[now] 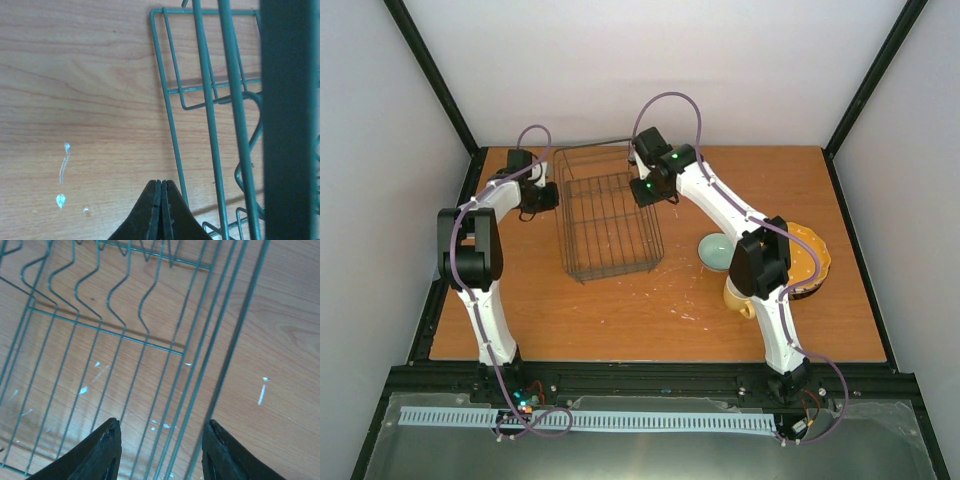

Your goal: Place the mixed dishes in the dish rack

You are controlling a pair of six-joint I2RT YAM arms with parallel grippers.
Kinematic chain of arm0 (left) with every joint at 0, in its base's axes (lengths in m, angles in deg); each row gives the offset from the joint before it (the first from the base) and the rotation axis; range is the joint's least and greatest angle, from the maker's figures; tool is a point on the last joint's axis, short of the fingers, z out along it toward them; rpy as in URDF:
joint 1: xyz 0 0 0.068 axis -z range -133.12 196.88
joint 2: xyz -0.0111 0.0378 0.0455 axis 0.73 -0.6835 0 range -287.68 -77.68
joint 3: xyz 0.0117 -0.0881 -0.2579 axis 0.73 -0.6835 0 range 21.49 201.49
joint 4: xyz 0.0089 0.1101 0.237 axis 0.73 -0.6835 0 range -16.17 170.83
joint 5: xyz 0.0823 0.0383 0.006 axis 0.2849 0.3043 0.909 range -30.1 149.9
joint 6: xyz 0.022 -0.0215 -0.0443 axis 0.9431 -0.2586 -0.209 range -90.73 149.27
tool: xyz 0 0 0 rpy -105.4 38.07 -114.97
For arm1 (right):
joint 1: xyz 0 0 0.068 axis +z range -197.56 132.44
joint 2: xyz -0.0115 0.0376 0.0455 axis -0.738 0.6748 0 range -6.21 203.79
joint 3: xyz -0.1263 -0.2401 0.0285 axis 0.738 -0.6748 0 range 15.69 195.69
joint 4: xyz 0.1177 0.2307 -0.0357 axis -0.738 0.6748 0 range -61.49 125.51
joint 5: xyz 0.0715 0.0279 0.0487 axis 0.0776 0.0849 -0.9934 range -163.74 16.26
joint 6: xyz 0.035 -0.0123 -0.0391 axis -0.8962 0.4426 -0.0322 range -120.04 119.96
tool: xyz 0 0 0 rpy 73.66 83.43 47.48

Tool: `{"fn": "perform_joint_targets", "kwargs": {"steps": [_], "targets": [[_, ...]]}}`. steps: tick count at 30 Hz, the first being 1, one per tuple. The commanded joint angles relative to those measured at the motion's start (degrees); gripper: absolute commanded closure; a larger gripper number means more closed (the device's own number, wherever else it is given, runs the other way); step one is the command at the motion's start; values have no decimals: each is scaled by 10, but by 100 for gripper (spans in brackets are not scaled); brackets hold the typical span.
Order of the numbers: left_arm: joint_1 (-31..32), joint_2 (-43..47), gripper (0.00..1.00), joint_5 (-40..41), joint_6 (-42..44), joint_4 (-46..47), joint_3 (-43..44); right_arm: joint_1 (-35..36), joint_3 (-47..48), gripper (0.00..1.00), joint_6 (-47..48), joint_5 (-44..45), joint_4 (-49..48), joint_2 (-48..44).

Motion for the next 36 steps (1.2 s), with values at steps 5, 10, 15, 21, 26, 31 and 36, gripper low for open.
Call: {"fn": "perform_joint_targets", "kwargs": {"steps": [5,10,15,21,26,31,36], "targets": [[6,4,99,14,20,-9,39,-27,-3,57,-47,89,62,9],[6,1,99,11,20,-4,38,-48,-32,57,-59,61,68,12],[6,-6,99,13,29,-5,44,-50,-34,57,-56,5,52,12],[6,-14,99,14,38,-3,50,-49,-44,64,-64,-35,40,10],[6,-25,99,10,46,-2,61,-49,-51,95,-64,-43,48,20],[6,-42,99,3,53,-3,84,-48,-71,97,-65,-59,59,24],[6,-60,99,-7,54,-5,114,-47,-115,97,-65,-65,48,5]]}}
